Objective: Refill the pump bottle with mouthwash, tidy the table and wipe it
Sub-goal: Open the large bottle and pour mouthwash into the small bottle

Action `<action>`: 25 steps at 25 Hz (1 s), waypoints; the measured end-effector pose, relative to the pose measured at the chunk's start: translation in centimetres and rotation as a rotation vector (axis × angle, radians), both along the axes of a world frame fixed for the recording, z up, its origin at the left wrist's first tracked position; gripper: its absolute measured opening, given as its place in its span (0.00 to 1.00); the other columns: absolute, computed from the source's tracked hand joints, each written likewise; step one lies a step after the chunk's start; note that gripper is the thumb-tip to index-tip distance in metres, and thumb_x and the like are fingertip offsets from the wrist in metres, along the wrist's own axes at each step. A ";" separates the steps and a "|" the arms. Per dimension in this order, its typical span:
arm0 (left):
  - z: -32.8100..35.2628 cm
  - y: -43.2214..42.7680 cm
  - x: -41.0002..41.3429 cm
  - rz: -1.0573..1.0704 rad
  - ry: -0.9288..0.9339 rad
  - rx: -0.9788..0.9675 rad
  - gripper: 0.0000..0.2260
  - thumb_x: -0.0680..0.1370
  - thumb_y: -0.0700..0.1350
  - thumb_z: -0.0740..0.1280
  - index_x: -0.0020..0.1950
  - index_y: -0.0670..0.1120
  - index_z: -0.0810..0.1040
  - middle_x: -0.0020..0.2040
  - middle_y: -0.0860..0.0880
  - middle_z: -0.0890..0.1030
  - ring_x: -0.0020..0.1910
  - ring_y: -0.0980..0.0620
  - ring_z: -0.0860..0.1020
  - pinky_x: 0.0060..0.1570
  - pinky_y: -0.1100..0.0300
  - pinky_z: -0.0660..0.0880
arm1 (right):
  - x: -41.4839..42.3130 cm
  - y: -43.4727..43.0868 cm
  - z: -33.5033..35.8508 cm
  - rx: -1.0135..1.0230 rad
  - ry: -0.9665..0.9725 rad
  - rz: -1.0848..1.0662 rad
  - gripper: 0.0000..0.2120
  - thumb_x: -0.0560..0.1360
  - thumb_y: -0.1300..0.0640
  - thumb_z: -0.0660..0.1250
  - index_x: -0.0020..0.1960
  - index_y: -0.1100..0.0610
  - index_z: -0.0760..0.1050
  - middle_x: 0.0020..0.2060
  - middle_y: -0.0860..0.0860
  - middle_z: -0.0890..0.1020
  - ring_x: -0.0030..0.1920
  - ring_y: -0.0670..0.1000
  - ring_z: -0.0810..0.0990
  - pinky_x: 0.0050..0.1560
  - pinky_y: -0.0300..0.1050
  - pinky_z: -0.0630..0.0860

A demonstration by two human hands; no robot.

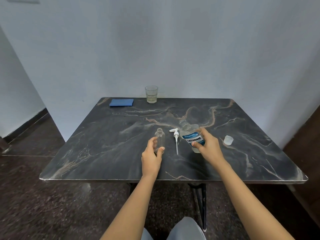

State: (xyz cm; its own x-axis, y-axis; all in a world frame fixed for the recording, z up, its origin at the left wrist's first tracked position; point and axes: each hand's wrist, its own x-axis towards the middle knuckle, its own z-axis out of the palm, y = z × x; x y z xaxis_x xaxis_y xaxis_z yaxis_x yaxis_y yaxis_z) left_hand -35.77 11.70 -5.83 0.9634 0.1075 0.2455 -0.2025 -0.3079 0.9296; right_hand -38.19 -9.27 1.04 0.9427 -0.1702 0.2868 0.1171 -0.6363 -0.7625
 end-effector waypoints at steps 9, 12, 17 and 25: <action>0.2 0.5 -0.9 -0.061 0.055 -0.120 0.21 0.78 0.42 0.69 0.70 0.49 0.71 0.67 0.52 0.76 0.66 0.57 0.74 0.62 0.70 0.68 | 0.2 1.5 1.3 -0.275 0.062 0.035 0.21 0.72 0.62 0.71 0.62 0.50 0.72 0.55 0.51 0.80 0.58 0.55 0.72 0.63 0.59 0.69; 0.3 0.5 -1.1 -0.070 0.054 -0.151 0.21 0.78 0.41 0.69 0.70 0.48 0.71 0.67 0.50 0.76 0.67 0.56 0.73 0.60 0.75 0.68 | 0.4 2.1 2.1 -0.347 0.077 0.038 0.19 0.72 0.62 0.70 0.61 0.51 0.72 0.54 0.52 0.81 0.58 0.56 0.73 0.62 0.59 0.69; 0.4 0.5 -1.1 -0.079 0.069 -0.162 0.22 0.78 0.42 0.69 0.71 0.49 0.71 0.68 0.51 0.75 0.68 0.56 0.73 0.64 0.68 0.68 | 0.8 2.4 2.7 -0.459 0.101 0.039 0.17 0.72 0.62 0.70 0.59 0.53 0.72 0.53 0.52 0.81 0.57 0.57 0.74 0.60 0.56 0.65; 0.5 0.6 -1.1 -0.089 0.081 -0.173 0.22 0.78 0.42 0.69 0.71 0.50 0.71 0.69 0.52 0.75 0.68 0.56 0.72 0.63 0.68 0.68 | 1.2 3.0 3.5 -0.571 0.100 0.030 0.19 0.73 0.61 0.69 0.62 0.53 0.70 0.55 0.53 0.80 0.58 0.58 0.72 0.59 0.52 0.63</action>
